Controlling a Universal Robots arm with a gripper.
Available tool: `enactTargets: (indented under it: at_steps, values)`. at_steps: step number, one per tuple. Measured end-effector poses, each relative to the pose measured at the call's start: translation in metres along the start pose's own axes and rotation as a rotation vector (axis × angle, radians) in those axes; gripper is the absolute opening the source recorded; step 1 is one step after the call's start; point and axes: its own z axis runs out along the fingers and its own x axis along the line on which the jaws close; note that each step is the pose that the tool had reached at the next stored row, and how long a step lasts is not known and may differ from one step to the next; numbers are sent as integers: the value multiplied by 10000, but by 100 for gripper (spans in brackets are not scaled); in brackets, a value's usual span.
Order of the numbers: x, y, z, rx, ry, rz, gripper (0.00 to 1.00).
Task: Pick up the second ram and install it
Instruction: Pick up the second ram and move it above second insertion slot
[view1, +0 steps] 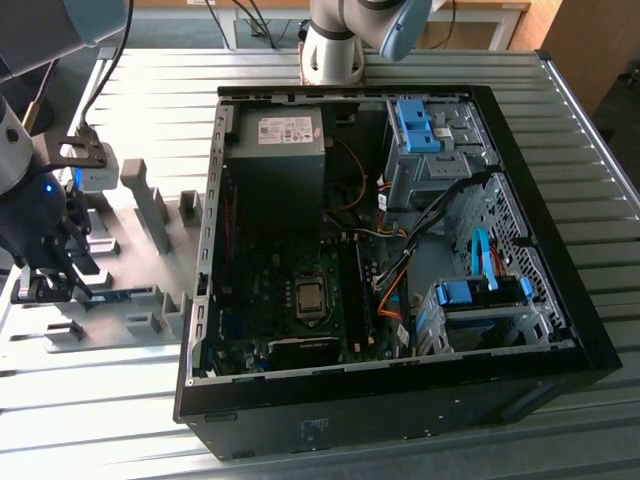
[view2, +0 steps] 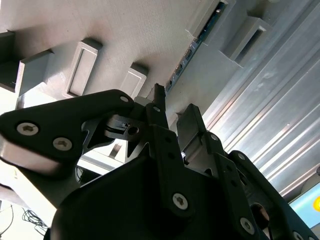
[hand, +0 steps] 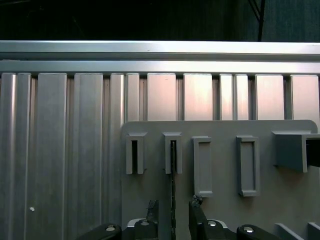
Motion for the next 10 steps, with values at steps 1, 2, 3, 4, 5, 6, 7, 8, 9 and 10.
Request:
enactTargets:
  at_steps: [1,2,3,4,5,6,7,8,9,10]
  values:
    - [0,0,0,0,0,0,37]
    - [1,1,0,-2,1,-2,37]
    - [1,0,8,-3,2,-24,37]
    - [2,0,13,-5,6,-85,37]
    - [2,0,14,-8,12,-111,37]
    - [2,0,14,-8,14,-112,37]
    - [2,0,15,-8,14,-113,37]
    - [2,-1,23,-2,10,-114,37]
    - [2,0,28,-4,12,-113,37]
    - [2,0,28,-6,12,-113,37]
